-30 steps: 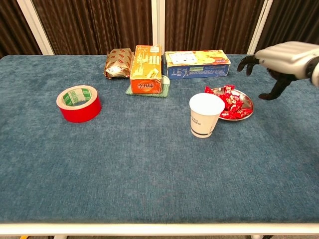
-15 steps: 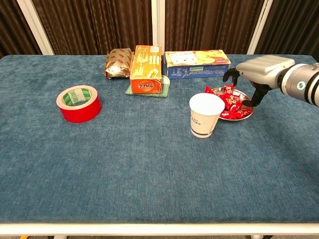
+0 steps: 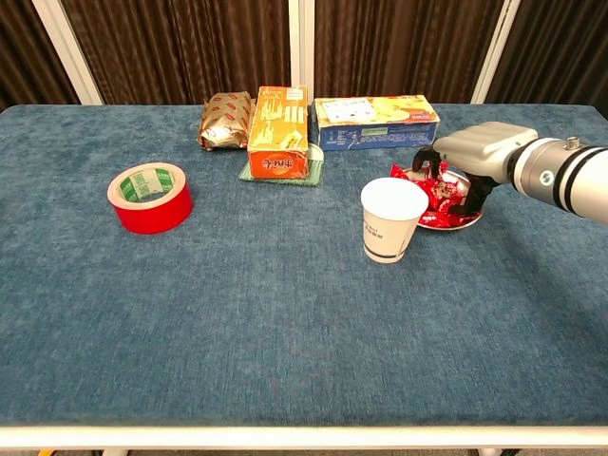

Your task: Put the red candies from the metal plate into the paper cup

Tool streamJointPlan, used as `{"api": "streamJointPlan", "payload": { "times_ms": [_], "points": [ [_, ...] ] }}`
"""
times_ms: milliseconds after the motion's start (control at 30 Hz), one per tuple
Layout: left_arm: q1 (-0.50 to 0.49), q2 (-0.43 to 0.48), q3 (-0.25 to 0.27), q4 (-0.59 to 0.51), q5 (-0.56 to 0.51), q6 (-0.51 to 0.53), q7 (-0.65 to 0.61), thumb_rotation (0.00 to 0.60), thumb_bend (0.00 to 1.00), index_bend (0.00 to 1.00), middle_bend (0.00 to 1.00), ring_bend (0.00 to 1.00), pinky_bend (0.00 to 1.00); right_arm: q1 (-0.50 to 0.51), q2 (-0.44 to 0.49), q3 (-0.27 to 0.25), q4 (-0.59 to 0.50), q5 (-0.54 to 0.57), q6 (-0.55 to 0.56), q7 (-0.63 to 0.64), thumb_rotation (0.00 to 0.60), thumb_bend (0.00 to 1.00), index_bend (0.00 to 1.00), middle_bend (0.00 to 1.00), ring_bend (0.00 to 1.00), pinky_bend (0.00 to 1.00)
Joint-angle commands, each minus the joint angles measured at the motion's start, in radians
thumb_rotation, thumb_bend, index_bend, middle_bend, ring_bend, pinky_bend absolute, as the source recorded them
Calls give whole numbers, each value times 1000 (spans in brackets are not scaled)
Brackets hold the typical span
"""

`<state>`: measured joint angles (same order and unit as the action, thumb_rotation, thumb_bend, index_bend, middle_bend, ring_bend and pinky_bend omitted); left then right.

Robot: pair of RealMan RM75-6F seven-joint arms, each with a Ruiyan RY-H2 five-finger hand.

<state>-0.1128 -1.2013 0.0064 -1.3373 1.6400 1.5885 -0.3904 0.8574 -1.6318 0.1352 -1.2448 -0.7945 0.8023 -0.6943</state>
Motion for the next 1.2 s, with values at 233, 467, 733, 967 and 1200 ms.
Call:
{"api": "streamJointPlan", "payload": {
  "times_ms": [233,467,733,967,1200],
  "points": [
    [-1,-6,0,14,-6,-7,-20,600,116,126,100,34,98,18,-20,-15,31,18,-12,-4,600,297,251,281,778,863],
    [-2,-9,-1,27,-13,-13,-37,600,117,126,100,34,98,24,-47,-25,66,10,-1,-2,600,298,322,333,778,866],
    [-4,-11,-2,35,-16,-16,-47,600,117,126,100,34,99,19,-68,-28,99,-15,26,5,600,306,465,455,784,868],
    [-3,-11,-1,36,-18,-19,-47,600,118,126,100,34,99,21,-74,-31,116,-14,20,-5,600,327,502,480,784,894],
    [-5,-11,-2,35,-19,-22,-47,600,117,127,100,34,98,20,-82,-23,131,-26,25,5,600,345,555,510,785,909]
  ]
}}
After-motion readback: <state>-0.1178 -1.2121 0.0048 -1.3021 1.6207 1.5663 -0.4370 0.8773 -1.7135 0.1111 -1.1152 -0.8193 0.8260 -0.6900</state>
